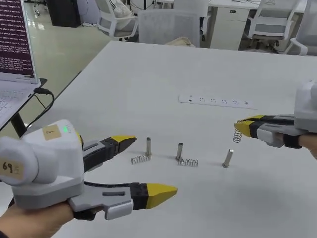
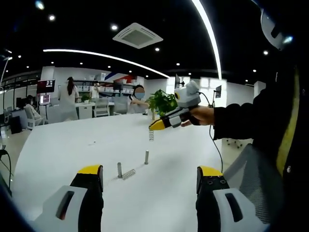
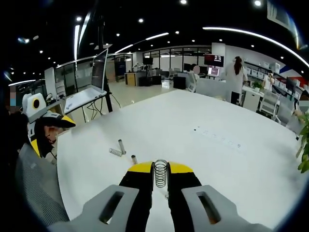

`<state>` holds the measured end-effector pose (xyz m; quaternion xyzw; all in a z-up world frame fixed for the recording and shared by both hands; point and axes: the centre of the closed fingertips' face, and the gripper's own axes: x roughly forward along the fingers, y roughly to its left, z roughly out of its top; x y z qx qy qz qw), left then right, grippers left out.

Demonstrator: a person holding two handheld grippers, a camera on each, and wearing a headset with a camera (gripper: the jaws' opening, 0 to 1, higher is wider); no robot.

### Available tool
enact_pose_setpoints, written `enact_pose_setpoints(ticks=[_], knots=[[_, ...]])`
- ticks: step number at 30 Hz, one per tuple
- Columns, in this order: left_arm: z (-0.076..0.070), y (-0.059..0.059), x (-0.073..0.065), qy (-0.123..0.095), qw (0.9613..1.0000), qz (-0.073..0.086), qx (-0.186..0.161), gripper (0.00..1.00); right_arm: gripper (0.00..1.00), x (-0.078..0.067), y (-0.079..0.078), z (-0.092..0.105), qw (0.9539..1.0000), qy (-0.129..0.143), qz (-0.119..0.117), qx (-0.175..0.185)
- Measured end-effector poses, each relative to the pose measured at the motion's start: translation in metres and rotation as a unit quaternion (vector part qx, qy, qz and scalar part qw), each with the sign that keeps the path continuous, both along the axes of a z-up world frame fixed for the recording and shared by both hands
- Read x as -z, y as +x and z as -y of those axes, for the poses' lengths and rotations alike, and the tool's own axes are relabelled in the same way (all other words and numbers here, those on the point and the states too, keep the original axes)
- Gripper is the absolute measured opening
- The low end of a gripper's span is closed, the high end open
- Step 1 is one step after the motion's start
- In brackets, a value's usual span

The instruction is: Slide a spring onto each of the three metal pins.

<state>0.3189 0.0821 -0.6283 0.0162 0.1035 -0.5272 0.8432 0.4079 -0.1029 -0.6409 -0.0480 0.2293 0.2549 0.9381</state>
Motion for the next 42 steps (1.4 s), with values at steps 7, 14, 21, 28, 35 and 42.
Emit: enact_pose_setpoints(ticks=[7, 14, 21, 28, 35, 42], knots=[[-0.016, 0.010, 0.022, 0.027, 0.9996, 0.000, -0.010, 0.78, 0.08, 0.009, 0.004, 0.001, 0.9999, 0.005, -0.011, 0.004], [-0.023, 0.016, 0.036, 0.021, 0.9994, -0.016, -0.023, 0.79, 0.08, 0.017, 0.008, 0.002, 0.9998, -0.002, -0.019, 0.006], [-0.019, 0.015, 0.038, 0.024, 0.9993, -0.020, -0.019, 0.78, 0.08, 0.029, 0.010, 0.006, 0.9998, -0.004, -0.019, 0.007], [-0.019, 0.014, 0.040, 0.030, 0.9991, -0.024, -0.020, 0.78, 0.08, 0.040, 0.011, 0.010, 0.9998, 0.005, -0.017, 0.010], [-0.019, 0.014, 0.041, 0.034, 0.9988, -0.029, -0.021, 0.77, 0.08, 0.044, 0.011, 0.010, 0.9999, 0.010, -0.008, 0.009], [-0.021, 0.014, 0.042, 0.035, 0.9986, -0.031, -0.023, 0.77, 0.08, 0.045, 0.012, 0.011, 0.9999, 0.010, -0.005, 0.010]])
